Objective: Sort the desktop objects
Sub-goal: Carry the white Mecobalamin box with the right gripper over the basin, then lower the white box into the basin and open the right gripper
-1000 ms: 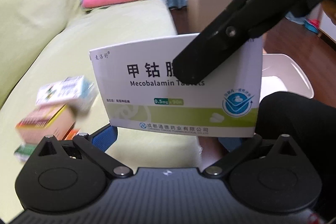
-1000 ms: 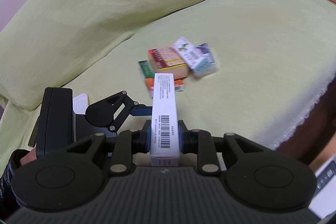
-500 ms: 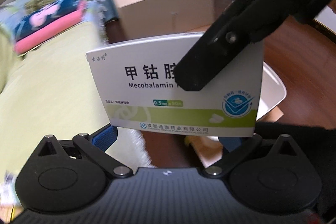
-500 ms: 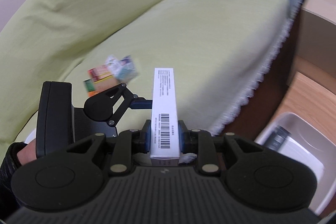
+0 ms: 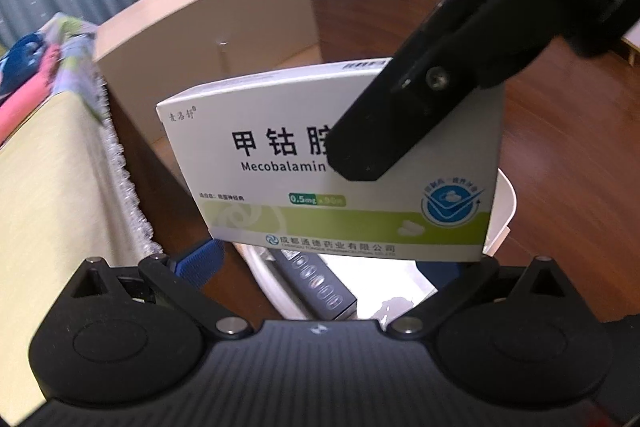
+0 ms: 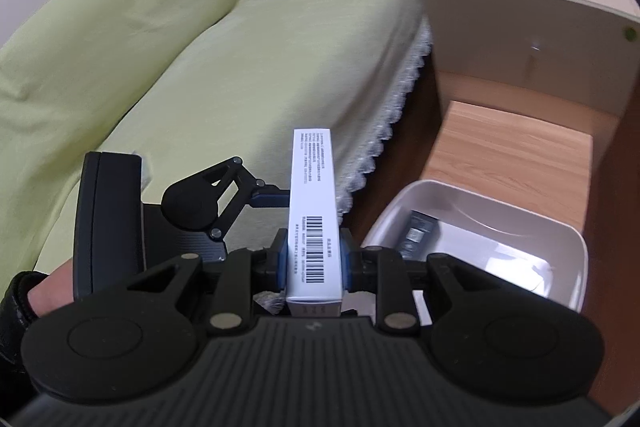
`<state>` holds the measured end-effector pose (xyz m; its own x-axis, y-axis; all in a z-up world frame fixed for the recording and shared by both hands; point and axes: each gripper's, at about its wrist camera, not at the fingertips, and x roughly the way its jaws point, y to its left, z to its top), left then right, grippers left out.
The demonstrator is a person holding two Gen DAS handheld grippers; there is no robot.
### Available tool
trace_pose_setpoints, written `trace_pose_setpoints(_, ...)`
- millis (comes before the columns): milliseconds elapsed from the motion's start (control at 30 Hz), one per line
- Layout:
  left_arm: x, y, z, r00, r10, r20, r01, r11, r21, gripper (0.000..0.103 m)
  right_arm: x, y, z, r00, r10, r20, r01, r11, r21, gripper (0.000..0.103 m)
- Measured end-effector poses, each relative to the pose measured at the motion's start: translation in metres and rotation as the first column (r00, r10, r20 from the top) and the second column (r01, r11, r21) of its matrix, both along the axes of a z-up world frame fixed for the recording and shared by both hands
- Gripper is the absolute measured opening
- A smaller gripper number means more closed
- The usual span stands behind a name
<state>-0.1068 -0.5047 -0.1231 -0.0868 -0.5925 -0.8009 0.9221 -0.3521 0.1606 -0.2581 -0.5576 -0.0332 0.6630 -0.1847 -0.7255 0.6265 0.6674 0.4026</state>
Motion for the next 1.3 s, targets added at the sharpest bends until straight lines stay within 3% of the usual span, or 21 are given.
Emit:
trace_pose_setpoints(267, -0.018, -0.017, -0.028, 0.998, -0.068, -0.005, 0.068, 0.997, 0.044, 0.102, -0.028, -0.013, -0.028, 0.996, -0.084, -0.006, 0.084, 0.996, 0.032, 0.022)
trace_pose_setpoints(800, -0.028, -0.027, -0.082, 0.989, -0.149, -0.021, 0.150, 0.980, 0.129, 0.102, -0.041, -0.030, -0.083, 0.977, -0.209, -0.035, 0.212, 0.972, 0.103, 0.022)
trace_pose_setpoints(1000, -0.021, -0.027, -0.097, 0.987, -0.159, 0.008, 0.156, 0.977, 0.145, 0.102, -0.045, -0.040, -0.103, 0.967, -0.247, -0.068, 0.252, 0.963, 0.093, 0.022)
trace_pose_setpoints(1300, -0.009, -0.023, -0.101, 0.988, -0.142, 0.055, 0.134, 0.981, 0.138, 0.102, -0.034, -0.058, -0.156, 0.943, -0.294, -0.156, 0.308, 0.948, 0.078, 0.022)
